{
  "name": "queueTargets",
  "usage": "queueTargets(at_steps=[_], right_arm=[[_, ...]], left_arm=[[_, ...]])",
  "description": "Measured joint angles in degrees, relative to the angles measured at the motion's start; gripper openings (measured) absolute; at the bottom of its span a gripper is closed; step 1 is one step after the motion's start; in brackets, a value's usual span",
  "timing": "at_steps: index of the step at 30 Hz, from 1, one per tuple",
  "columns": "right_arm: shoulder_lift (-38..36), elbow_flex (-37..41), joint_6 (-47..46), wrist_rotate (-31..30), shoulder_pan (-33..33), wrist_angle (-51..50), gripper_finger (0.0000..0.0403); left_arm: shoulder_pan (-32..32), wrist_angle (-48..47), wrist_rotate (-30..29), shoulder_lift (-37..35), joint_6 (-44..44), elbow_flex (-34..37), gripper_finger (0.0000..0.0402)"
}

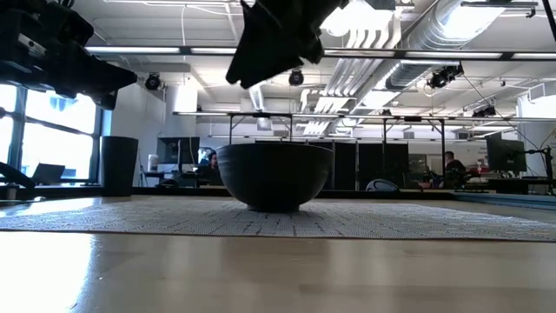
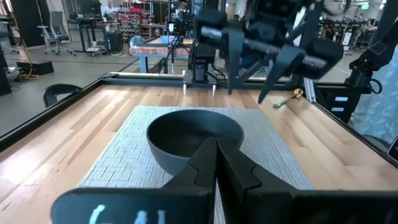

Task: Pick & Place Utensil
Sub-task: Put the black cup on the upper right of the black bowl on the gray mat

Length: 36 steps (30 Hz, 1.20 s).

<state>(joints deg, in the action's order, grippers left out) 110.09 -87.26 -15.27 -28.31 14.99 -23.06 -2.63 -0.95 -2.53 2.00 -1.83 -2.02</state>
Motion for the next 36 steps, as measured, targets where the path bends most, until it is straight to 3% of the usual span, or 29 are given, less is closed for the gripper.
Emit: queueTargets(at_steps=[4,17,27,32,36], right_arm=[[-0.1,0.0,3.6,-0.1,-1.5,4.6,0.0189],[0.0,0.0,17.4,10.8,-8.3,11.0,0.0271],[0.1,0.0,20.9,12.3,-8.7,14.3,0.0278],[0.1,0.0,21.3,12.3,-8.1,14.3,0.0278],[0.1,0.0,19.3,12.2,-7.2,14.2,0.0278]], left_arm=[[0.0,0.0,0.0,0.0,0.0,0.0,0.0001],[0.0,0.0,0.0,0.0,0.0,0.0,0.0001],[0.0,3.0,-1.2,0.0,-0.2,0.1,0.0001],[0.0,7.4,-0.7,0.0,-6.0,0.1,0.0001],[0.0,6.9,-0.9,0.0,-2.2,0.1,0.0001]])
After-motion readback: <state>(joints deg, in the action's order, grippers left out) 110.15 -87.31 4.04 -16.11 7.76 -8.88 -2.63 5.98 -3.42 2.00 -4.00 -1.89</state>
